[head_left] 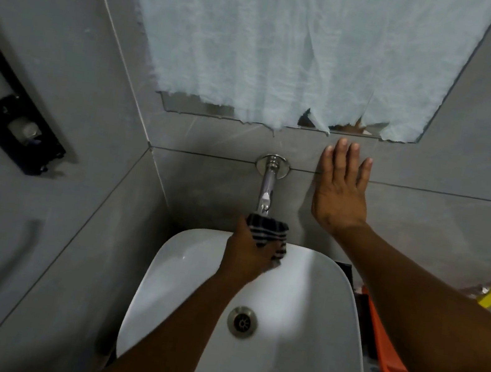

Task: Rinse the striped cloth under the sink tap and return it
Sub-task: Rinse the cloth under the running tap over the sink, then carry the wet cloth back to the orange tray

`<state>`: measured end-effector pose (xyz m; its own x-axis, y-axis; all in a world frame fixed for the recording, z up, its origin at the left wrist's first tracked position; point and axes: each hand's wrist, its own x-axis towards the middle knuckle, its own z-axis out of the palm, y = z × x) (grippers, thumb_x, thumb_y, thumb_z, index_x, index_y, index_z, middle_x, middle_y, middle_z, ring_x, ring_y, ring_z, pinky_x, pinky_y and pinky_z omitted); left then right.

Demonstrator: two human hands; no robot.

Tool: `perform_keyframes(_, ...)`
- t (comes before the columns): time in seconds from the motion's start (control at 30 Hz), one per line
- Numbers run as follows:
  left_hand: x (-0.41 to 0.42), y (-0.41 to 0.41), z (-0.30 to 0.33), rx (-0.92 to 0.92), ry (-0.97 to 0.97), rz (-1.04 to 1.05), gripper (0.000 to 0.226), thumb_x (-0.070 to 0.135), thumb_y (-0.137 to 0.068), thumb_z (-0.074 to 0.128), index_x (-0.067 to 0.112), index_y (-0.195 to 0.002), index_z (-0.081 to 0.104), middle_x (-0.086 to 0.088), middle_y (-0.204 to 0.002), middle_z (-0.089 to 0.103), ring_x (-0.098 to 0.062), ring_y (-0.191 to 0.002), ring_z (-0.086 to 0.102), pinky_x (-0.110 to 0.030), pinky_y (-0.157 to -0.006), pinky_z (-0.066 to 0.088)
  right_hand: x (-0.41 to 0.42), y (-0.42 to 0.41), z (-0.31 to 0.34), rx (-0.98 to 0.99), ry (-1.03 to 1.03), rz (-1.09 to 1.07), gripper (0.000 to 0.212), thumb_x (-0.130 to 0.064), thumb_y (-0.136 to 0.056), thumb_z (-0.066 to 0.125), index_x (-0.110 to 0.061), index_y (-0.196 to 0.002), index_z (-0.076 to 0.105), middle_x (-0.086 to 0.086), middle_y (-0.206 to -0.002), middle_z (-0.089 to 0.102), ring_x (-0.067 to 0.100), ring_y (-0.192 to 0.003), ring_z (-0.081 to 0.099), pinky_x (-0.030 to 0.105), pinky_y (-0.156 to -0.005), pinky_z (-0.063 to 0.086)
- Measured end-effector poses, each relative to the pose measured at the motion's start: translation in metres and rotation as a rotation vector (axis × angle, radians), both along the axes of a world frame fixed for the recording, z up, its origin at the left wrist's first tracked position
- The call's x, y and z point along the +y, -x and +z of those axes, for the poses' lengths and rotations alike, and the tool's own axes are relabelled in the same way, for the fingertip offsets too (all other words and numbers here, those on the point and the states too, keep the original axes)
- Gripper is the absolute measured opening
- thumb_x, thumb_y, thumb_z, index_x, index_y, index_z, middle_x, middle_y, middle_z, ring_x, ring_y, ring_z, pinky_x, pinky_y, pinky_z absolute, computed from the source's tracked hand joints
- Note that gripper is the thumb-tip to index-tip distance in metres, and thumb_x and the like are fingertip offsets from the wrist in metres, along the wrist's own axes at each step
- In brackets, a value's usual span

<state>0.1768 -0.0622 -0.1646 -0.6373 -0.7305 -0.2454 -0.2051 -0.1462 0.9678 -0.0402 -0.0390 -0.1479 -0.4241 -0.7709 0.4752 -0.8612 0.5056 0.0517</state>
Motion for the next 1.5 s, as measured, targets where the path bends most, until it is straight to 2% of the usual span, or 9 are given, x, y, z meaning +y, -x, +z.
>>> perform_keyframes(0.13, 0.003, -0.020, -0.009, 0.077, -0.062, -0.031, 0.017, 0.011, -0.084, 0.077, 0.022, -0.087, 0.065, 0.008, -0.066, 0.076, -0.003, -0.057, 0.072, -0.019, -0.047, 0.056, 0.008, -0.048, 0.006, -0.394, 0.195, 0.036, 0.071, -0.043, -0.094, 0.050, -0.011, -0.151, 0.024, 0.019, -0.164, 0.010, 0.037, -0.151, 0.011, 0.049, -0.119, 0.020)
perform_keyframes(0.27, 0.005, -0.023, -0.009, 0.049, -0.083, -0.011, 0.016, 0.027, -0.079, 0.081, 0.024, -0.091, 0.071, -0.004, -0.081, 0.080, -0.020, -0.067, 0.076, -0.029, -0.052, 0.058, 0.040, -0.098, -0.003, -1.483, 0.118, 0.175, 0.067, -0.072, -0.076, 0.058, -0.022, -0.121, 0.063, 0.007, -0.122, 0.067, 0.024, -0.107, 0.065, 0.038, -0.084, 0.058)
perform_keyframes(0.43, 0.009, -0.037, -0.029, 0.198, -0.577, -0.191, 0.039, 0.013, -0.082, 0.061, -0.002, -0.119, 0.064, -0.022, -0.106, 0.069, -0.035, -0.095, 0.069, -0.044, -0.083, 0.058, 0.079, -0.096, -0.031, -1.502, 0.038, 0.195, 0.015, -0.032, -0.080, 0.079, -0.019, -0.088, 0.077, 0.003, -0.076, 0.077, 0.019, -0.070, 0.074, 0.027, -0.058, 0.060)
perform_keyframes(0.53, 0.015, -0.033, -0.049, 0.206, -0.939, -0.187, 0.056, 0.025, -0.076, 0.056, -0.003, -0.124, 0.059, -0.025, -0.116, 0.062, -0.040, -0.097, 0.063, -0.045, -0.082, 0.054, 0.101, -0.074, -0.040, -1.627, 0.131, 0.148, 0.006, -0.019, -0.088, 0.073, -0.019, -0.087, 0.079, 0.008, -0.080, 0.079, 0.023, -0.073, 0.074, 0.037, -0.071, 0.062)
perform_keyframes(0.7, 0.047, 0.020, -0.059, 0.042, -0.967, -0.360, 0.050, 0.025, -0.079, 0.060, -0.001, -0.121, 0.062, -0.020, -0.108, 0.069, -0.031, -0.088, 0.067, -0.038, -0.078, 0.052, 0.152, -0.044, -0.050, -1.616, 0.251, 0.087, 0.016, -0.018, -0.094, 0.066, -0.025, -0.093, 0.080, 0.012, -0.095, 0.079, 0.019, -0.079, 0.073, 0.038, -0.078, 0.060)
perform_keyframes(0.97, 0.091, 0.186, -0.021, -0.257, -0.447, -0.536, 0.019, 0.004, -0.071, 0.058, 0.013, -0.060, 0.071, -0.008, -0.068, 0.071, -0.018, -0.052, 0.065, -0.023, -0.043, 0.054, 0.272, 0.023, -0.077, -1.673, 0.911, -0.323, 0.023, -0.006, -0.089, 0.068, 0.004, -0.110, 0.071, 0.017, -0.092, 0.077, 0.025, -0.076, 0.072, 0.029, -0.066, 0.060)
perform_keyframes(1.17, 0.140, 0.309, -0.087, -0.401, 0.392, -0.787, 0.031, -0.001, -0.071, 0.071, 0.006, -0.102, 0.070, -0.017, -0.102, 0.072, -0.027, -0.091, 0.066, -0.031, -0.073, 0.051, 0.309, 0.067, -0.140, -1.994, 0.978, -0.661, 0.011, 0.003, -0.088, 0.067, 0.006, -0.098, 0.067, 0.022, -0.104, 0.073, 0.030, -0.077, 0.074, 0.030, -0.050, 0.062)
perform_keyframes(1.33, 0.164, 0.345, -0.189, -0.563, 0.758, -0.994, 0.034, 0.008, -0.083, 0.063, 0.003, -0.117, 0.067, -0.019, -0.125, 0.067, -0.036, -0.115, 0.062, -0.036, -0.092, 0.049, 0.295, 0.090, -0.213, -1.962, 0.800, -0.877, 0.030, 0.012, -0.090, 0.057, 0.010, -0.120, 0.057, 0.025, -0.115, 0.063, 0.040, -0.098, 0.065, 0.045, -0.073, 0.063)
perform_keyframes(1.5, 0.170, 0.336, -0.231, -0.717, 0.761, -1.142, 0.051, 0.039, -0.095, 0.051, 0.017, -0.141, 0.052, -0.011, -0.150, 0.051, -0.033, -0.134, 0.051, -0.047, -0.113, 0.039, 0.287, 0.107, -0.239, -1.457, 0.110, -0.768, 0.035, -0.005, -0.087, 0.064, 0.007, -0.120, 0.062, 0.026, -0.120, 0.066, 0.040, -0.114, 0.063, 0.040, -0.095, 0.050)
